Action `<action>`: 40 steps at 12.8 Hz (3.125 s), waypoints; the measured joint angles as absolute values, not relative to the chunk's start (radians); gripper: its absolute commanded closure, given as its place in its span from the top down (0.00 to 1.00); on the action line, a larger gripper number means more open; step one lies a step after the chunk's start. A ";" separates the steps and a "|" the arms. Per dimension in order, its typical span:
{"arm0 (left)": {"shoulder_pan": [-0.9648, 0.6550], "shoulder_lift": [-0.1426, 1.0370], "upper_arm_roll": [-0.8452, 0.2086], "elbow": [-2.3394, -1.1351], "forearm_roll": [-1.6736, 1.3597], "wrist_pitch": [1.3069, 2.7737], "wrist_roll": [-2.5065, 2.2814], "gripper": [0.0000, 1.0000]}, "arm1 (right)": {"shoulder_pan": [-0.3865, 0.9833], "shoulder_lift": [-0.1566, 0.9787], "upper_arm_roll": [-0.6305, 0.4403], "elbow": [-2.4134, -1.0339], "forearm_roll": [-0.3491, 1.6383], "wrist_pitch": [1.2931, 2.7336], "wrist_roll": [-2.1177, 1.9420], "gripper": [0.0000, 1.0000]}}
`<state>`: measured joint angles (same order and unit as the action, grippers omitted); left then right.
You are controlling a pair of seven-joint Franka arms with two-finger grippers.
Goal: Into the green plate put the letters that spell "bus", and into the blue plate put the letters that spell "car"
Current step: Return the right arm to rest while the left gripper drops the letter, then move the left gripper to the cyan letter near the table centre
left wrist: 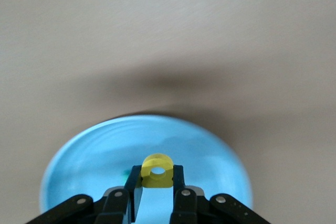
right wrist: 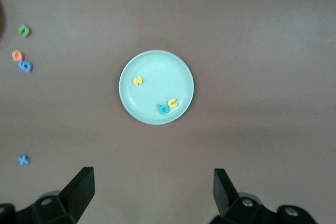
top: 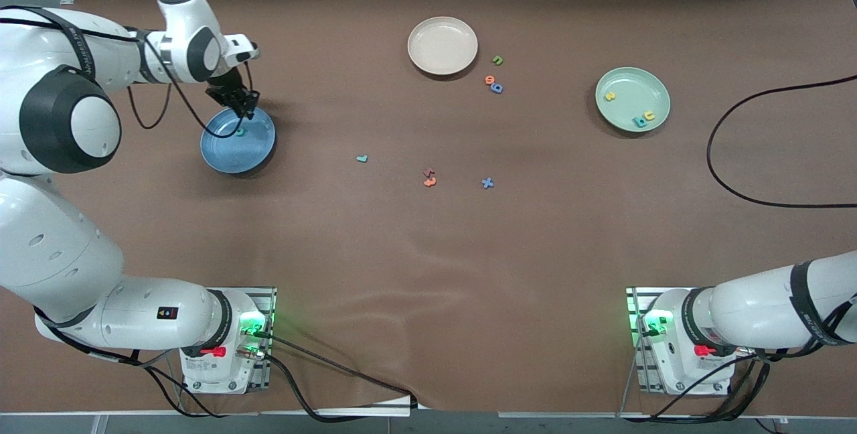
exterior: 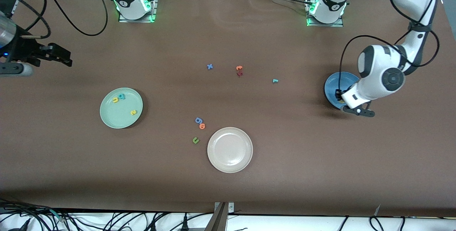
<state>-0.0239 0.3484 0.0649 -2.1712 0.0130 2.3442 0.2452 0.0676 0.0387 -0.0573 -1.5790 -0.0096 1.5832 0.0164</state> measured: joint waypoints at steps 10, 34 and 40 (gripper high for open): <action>-0.030 0.348 0.046 -2.234 -0.051 2.344 0.236 0.76 | -0.022 -0.024 0.040 -1.650 -0.001 1.637 0.014 1.00; -0.143 0.345 -0.355 -2.232 -0.053 2.386 -1.157 0.74 | -0.024 -0.022 0.044 -1.647 0.002 1.640 0.097 1.00; -0.145 0.363 -0.357 -2.214 -0.053 2.453 -1.544 0.74 | -0.024 -0.021 0.044 -1.647 0.002 1.640 0.098 1.00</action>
<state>-0.1454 0.3627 -0.3570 -2.2141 -0.0527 2.4529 -1.5437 -0.0237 -0.0214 0.0436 -1.6474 0.0023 1.6403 0.0984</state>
